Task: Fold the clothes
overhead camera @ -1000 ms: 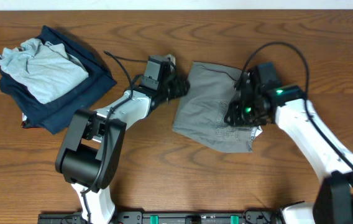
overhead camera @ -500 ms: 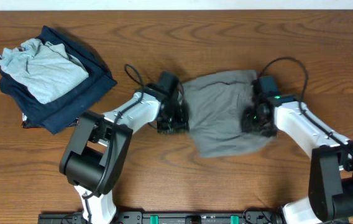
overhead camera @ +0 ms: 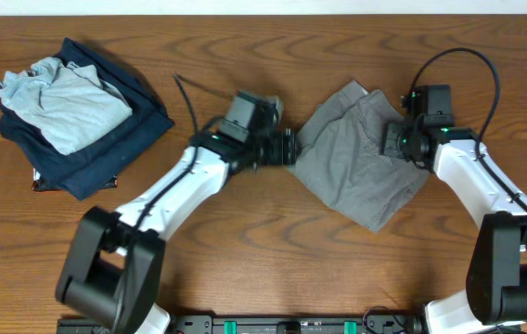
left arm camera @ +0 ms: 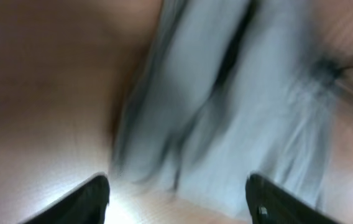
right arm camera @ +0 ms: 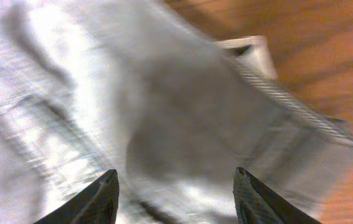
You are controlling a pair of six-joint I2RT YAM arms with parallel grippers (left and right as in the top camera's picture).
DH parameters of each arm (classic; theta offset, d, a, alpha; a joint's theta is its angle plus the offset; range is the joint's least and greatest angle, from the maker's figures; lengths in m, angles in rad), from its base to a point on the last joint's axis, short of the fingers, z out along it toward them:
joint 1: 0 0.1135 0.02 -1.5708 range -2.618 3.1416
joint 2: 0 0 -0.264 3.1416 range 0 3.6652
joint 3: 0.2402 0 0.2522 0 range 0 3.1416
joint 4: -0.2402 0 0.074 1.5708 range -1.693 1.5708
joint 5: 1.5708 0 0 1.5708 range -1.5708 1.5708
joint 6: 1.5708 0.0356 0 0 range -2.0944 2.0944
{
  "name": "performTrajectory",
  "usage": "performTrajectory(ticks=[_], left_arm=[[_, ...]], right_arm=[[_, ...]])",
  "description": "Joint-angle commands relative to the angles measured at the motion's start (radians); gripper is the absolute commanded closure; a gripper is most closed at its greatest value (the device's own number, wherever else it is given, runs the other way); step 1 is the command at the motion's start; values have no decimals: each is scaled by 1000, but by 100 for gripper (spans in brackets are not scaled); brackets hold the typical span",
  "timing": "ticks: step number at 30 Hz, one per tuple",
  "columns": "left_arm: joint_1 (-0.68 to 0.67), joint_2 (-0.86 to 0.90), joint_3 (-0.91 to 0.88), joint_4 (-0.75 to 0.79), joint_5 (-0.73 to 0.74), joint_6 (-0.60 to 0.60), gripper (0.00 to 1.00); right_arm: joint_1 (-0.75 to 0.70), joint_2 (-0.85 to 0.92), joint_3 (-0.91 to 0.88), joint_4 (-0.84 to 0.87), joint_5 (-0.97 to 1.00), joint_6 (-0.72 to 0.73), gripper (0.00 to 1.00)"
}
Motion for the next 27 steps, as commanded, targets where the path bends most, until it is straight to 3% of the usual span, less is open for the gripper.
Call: performTrajectory(ticks=[1, 8, 17, 27], left_arm=[[26, 11, 3, 108, -63, 171, 24], [31, 143, 28, 220, 61, 290, 14], [18, 298, 130, 294, 251, 280, 7], [-10, 390, 135, 312, 303, 235, 5]], right_arm=[[43, 10, 13, -21, -68, -32, 41], [81, 10, 13, -38, -61, -31, 37], [82, 10, 12, -79, -61, -31, 36], [82, 10, 12, -81, -61, -31, 36]])
